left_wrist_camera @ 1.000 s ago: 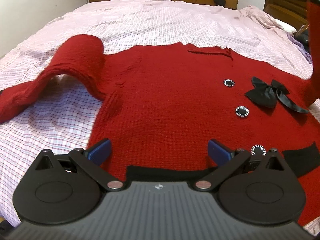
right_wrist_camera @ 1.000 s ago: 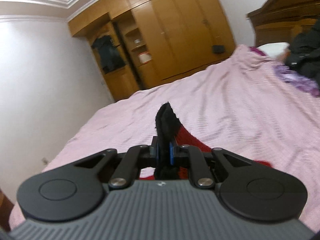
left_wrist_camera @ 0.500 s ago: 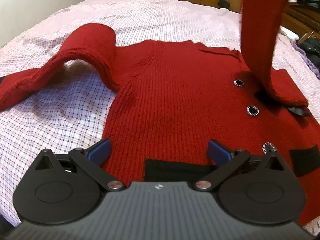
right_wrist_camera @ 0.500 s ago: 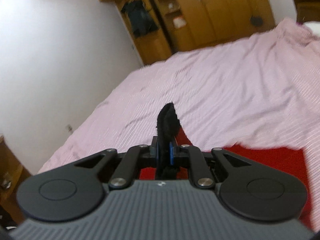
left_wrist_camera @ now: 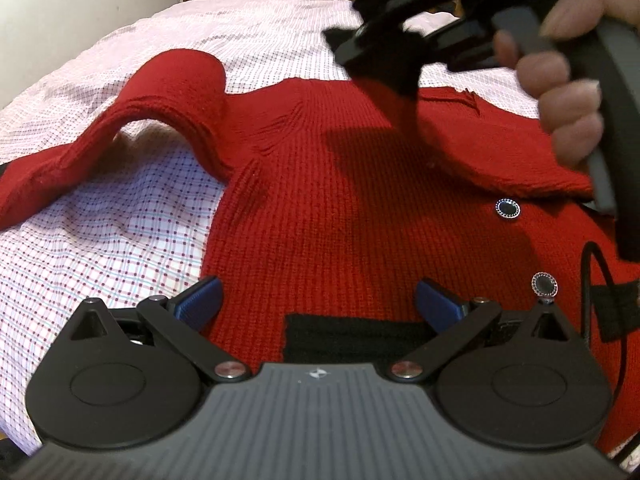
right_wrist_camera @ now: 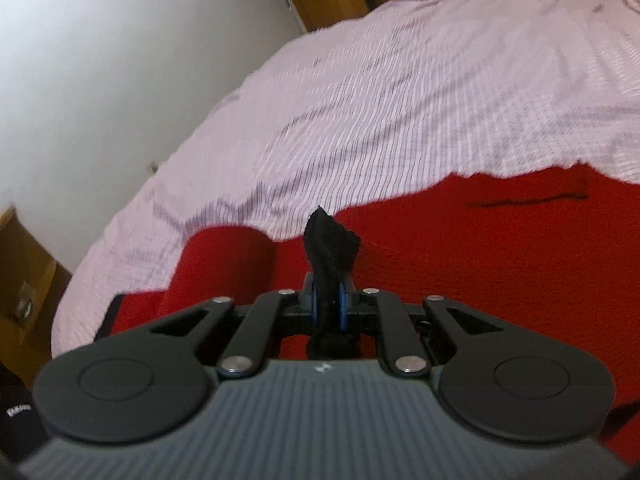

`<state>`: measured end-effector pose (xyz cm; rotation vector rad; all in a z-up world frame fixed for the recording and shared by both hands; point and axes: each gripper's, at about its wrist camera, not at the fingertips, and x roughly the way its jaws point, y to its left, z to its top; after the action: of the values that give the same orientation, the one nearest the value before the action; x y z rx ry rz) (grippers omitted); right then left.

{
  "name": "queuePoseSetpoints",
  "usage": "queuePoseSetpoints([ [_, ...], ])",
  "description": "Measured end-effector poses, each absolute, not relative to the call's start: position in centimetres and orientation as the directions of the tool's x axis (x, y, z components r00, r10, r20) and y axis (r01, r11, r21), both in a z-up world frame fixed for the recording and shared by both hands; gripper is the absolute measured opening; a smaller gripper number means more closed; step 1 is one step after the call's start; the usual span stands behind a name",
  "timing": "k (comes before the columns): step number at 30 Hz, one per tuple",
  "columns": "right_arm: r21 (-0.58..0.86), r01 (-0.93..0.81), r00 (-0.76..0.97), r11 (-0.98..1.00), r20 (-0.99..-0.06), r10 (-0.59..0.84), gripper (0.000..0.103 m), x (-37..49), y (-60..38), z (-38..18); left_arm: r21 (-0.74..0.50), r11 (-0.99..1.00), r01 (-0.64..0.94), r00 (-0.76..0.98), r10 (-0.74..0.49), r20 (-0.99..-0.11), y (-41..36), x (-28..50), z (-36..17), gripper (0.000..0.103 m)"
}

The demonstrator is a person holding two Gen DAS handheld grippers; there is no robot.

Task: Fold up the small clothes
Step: 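Lift the sleeve with the right gripper and lay it across the cardigan body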

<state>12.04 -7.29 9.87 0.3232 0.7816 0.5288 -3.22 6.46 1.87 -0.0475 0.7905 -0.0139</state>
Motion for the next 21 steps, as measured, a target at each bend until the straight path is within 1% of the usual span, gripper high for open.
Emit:
queuePoseSetpoints([
  [5,0.486,-0.341,0.528,0.804,-0.609,0.592,0.016,13.4,-6.8,8.4,-0.044,0.999,-0.003,0.705,-0.03,-0.708,6.5,-3.3,1.8,0.103],
  [8,0.516,-0.338,0.504,0.787,-0.607,0.615,0.024,13.7,-7.0,8.0,-0.045,0.999,-0.004,0.705,-0.029,-0.709,6.5,-3.3,1.8,0.103],
  [10,0.532,-0.341,0.501,0.775,-0.595,0.629,0.033,13.6,-7.3,8.2,-0.046,0.999,-0.004,0.706,-0.029,-0.708,6.5,-3.3,1.8,0.103],
  [12,0.508,-0.352,0.524,0.786,-0.589,0.615,0.056,13.2,-7.5,8.7,-0.046,0.999,-0.004,0.706,-0.029,-0.707,6.5,-3.3,1.7,0.103],
  [13,0.489,-0.365,0.54,0.792,-0.582,0.608,0.059,12.8,-7.7,9.1,-0.046,0.999,-0.004,0.707,-0.029,-0.707,6.5,-3.3,1.7,0.103],
  [14,0.473,-0.378,0.555,0.796,-0.573,0.604,0.061,12.5,-8.0,9.4,-0.046,0.999,-0.004,0.707,-0.03,-0.707,6.6,-3.3,1.7,0.103],
  [16,0.45,-0.405,0.573,0.796,-0.554,0.604,0.06,11.8,-9.1,10.0,-0.047,0.999,-0.003,0.706,-0.031,-0.707,6.6,-3.3,1.8,0.103],
  [21,0.448,-0.389,0.598,0.805,-0.542,0.591,0.06,10.5,-12.7,10.0,-0.064,0.998,-0.011,0.707,-0.037,-0.706,6.8,-3.3,2.1,0.103],
])
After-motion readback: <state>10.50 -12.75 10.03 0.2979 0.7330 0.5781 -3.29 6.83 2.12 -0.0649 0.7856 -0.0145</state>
